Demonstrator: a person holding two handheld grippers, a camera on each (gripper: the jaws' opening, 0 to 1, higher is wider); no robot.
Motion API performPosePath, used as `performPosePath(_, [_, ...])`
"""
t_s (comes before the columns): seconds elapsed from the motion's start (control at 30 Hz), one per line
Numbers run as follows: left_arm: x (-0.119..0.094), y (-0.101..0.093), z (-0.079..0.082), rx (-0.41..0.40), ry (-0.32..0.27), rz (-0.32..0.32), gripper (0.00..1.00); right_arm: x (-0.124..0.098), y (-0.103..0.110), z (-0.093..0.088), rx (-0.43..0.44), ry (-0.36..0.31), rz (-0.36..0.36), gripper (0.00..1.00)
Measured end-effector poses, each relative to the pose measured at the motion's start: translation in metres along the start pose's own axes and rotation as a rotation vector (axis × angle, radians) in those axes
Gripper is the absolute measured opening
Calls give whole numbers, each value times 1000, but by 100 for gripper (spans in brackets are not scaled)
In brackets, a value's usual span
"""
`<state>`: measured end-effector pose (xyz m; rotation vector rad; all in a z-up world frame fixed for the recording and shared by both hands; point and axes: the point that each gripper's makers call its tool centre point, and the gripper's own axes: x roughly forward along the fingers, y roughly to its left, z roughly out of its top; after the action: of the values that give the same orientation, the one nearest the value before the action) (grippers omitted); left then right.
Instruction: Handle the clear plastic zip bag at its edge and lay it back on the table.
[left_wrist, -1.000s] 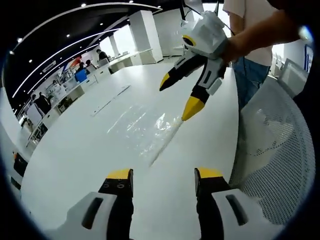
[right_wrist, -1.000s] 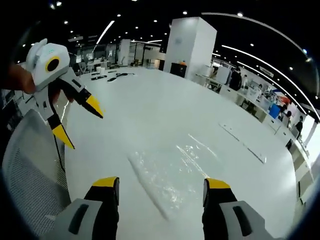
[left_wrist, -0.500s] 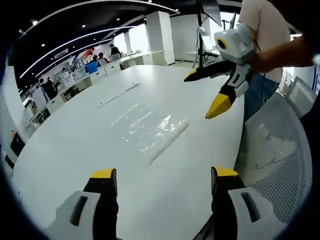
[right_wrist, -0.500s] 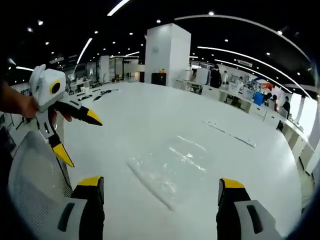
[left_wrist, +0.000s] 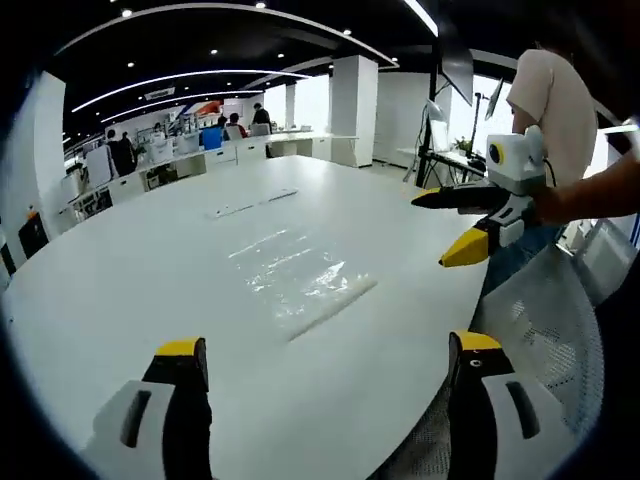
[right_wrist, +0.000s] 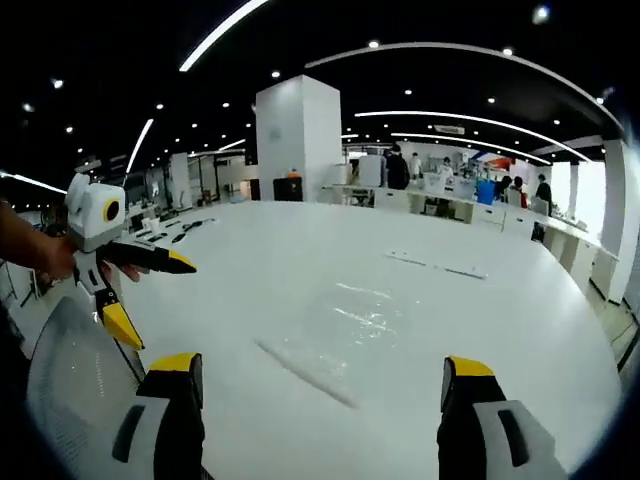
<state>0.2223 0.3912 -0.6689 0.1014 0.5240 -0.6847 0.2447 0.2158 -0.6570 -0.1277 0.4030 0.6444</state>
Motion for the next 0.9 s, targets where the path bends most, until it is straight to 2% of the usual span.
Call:
performPosePath(0.17, [-1, 1, -7, 22, -8, 12, 99, -9, 1, 4, -8, -28, -20, 100])
performPosePath(0.23, [-4, -5, -5, 22, -8, 16, 99, -11, -2, 6, -16, -39, -31, 100])
performPosePath(0.3, [-3, -1, -12, 17, -7, 24, 99, -15, 0, 9, -27, -73, -34, 100])
performPosePath(0.37, [-4, -1, -13, 14, -19, 28, 99, -18, -2, 7, -20, -81, -40, 100])
performPosePath(0.47, [-8, -10, -4, 43, -60, 35, 98, -21, -4, 7, -17, -103, -52, 100])
performPosePath(0.6, [-8, -5, -11, 30, -77, 49, 96, -22, -2, 3, -14, -120, -60, 100])
performPosePath(0.77, [-10, 1, -14, 60, -77, 84, 95, -21, 4, -8, -45, -92, -35, 100])
performPosePath(0.9, [-15, 0, -8, 83, -72, 95, 91, -21, 3, -13, -44, -76, -41, 99])
